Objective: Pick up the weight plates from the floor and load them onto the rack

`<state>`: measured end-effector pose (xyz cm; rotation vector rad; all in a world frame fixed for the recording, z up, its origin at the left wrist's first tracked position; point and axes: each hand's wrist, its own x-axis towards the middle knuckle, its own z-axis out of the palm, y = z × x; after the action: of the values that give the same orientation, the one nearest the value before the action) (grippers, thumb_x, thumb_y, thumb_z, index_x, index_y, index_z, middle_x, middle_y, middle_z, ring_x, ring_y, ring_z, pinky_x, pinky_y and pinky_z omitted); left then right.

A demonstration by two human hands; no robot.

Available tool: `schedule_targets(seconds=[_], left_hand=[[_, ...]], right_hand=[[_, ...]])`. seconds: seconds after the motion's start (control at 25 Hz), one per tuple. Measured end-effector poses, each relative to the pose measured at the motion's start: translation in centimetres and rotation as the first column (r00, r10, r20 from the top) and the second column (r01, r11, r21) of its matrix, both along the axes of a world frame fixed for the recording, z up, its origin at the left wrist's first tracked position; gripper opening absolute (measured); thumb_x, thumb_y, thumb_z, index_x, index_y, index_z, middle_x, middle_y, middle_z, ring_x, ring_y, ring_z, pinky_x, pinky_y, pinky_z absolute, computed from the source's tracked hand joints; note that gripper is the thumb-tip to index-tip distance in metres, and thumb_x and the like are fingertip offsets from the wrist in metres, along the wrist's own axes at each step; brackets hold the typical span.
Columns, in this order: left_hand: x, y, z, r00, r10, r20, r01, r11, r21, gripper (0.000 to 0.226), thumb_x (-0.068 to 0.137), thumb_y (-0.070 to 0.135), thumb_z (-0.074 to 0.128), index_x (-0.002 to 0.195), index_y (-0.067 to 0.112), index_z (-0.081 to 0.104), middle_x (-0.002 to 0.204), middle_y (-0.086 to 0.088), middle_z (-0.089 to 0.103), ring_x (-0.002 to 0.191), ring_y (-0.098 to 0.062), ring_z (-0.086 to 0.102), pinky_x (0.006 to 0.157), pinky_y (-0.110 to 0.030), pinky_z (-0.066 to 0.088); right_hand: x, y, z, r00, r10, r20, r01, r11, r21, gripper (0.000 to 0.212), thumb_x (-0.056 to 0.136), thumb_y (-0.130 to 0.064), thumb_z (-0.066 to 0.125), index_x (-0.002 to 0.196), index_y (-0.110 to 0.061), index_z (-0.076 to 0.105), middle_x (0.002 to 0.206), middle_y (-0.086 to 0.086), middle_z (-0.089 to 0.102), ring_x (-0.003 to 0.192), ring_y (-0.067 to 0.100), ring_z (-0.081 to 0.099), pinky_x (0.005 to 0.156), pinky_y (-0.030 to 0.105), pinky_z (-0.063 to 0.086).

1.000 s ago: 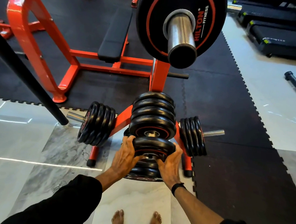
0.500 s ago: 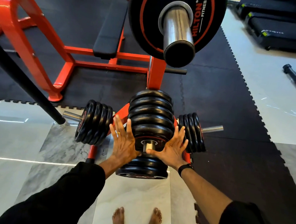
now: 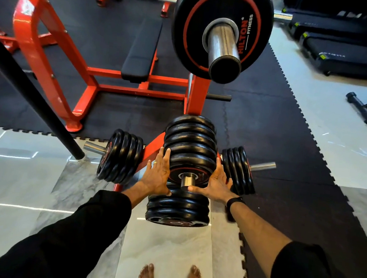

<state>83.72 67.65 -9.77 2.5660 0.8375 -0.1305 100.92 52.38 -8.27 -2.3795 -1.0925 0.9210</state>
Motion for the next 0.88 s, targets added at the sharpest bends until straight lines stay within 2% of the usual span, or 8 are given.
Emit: schedule_targets(seconds=[0.12,0.24,0.36,0.48,0.6,0.72,0.8,0.88], left_hand=[[0.0,-0.3,0.6,1.000,0.027,-0.013,-0.027,1.000,-0.004,0.144,0.067,0.044,0.085,0.147,0.012,-0.031,0.160,-0.020,-0.022,0.150,-0.034,-0.010,0.117,-0.059,0.007],[0.8,-1.3,1.4,0.997,0.071,0.018,-0.070,0.997,-0.032,0.128,0.077,0.044,0.075,0.150,0.002,-0.022,0.160,-0.023,-0.017,0.150,-0.036,-0.008,0.120,-0.056,0.010],[1.6,-2.4,2.6,0.996,0.076,0.048,-0.075,0.997,-0.017,0.113,0.084,0.035,0.067,0.151,-0.002,-0.015,0.159,-0.028,-0.015,0.150,-0.040,-0.007,0.120,-0.056,0.012],[0.7,-2.8,2.8,0.994,0.054,0.094,-0.052,0.998,-0.023,0.105,0.089,0.032,0.063,0.153,0.007,-0.015,0.160,-0.023,-0.016,0.150,-0.036,-0.009,0.121,-0.053,0.009],[-2.0,-2.7,2.6,0.982,0.110,0.153,-0.111,0.994,-0.007,0.102,0.088,0.034,0.063,0.155,0.009,-0.009,0.163,-0.018,-0.008,0.152,-0.031,-0.004,0.122,-0.052,0.011],[-5.6,-2.2,2.6,0.948,0.255,0.192,-0.251,0.967,-0.044,0.099,0.080,0.030,0.065,0.155,0.007,0.004,0.162,-0.019,0.009,0.151,-0.030,0.011,0.119,-0.050,0.023],[-9.0,-1.9,2.4,0.883,0.425,0.199,-0.397,0.903,-0.167,0.097,0.072,0.038,0.067,0.151,0.007,0.018,0.155,-0.019,0.028,0.144,-0.033,0.030,0.111,-0.051,0.035],[-13.2,-2.7,2.8,0.771,0.589,0.243,-0.534,0.805,-0.259,0.097,0.064,0.048,0.067,0.144,0.006,0.030,0.144,-0.016,0.042,0.133,-0.034,0.045,0.104,-0.049,0.042]], right_hand=[[-0.8,0.3,1.4,0.998,-0.032,0.046,0.033,0.999,-0.015,0.148,0.059,-0.071,0.076,0.149,-0.015,-0.028,0.160,0.014,-0.021,0.149,0.028,-0.018,0.117,0.060,-0.007],[-2.4,2.0,2.8,0.982,-0.007,0.189,0.007,1.000,-0.002,0.140,0.067,-0.066,0.074,0.150,-0.008,-0.021,0.158,0.023,-0.020,0.148,0.036,-0.014,0.117,0.058,0.000],[-5.6,4.5,4.4,0.933,0.086,0.349,-0.082,0.996,-0.025,0.113,0.079,-0.036,0.069,0.153,-0.011,-0.013,0.156,0.031,-0.017,0.145,0.048,-0.011,0.117,0.061,0.002],[-8.0,5.8,5.3,0.871,0.223,0.437,-0.198,0.975,-0.102,0.096,0.080,-0.011,0.056,0.155,-0.014,-0.004,0.156,0.030,-0.019,0.144,0.048,-0.018,0.115,0.065,-0.005],[-9.8,6.1,5.0,0.847,0.265,0.460,-0.257,0.963,-0.082,0.093,0.081,-0.012,0.054,0.155,-0.012,-0.003,0.158,0.028,-0.016,0.147,0.041,-0.018,0.116,0.059,-0.010],[-12.0,6.8,4.5,0.827,0.345,0.445,-0.384,0.923,-0.002,0.091,0.086,-0.025,0.056,0.155,-0.012,-0.001,0.160,0.023,-0.010,0.149,0.035,-0.013,0.118,0.054,-0.009],[-13.4,7.5,4.4,0.816,0.421,0.396,-0.466,0.885,0.021,0.094,0.090,-0.041,0.058,0.155,-0.012,-0.003,0.161,0.021,-0.010,0.149,0.034,-0.012,0.118,0.052,-0.007],[-14.7,7.9,4.7,0.788,0.509,0.345,-0.549,0.835,0.021,0.095,0.092,-0.049,0.056,0.155,-0.012,-0.005,0.161,0.021,-0.012,0.149,0.033,-0.014,0.118,0.053,-0.007]])
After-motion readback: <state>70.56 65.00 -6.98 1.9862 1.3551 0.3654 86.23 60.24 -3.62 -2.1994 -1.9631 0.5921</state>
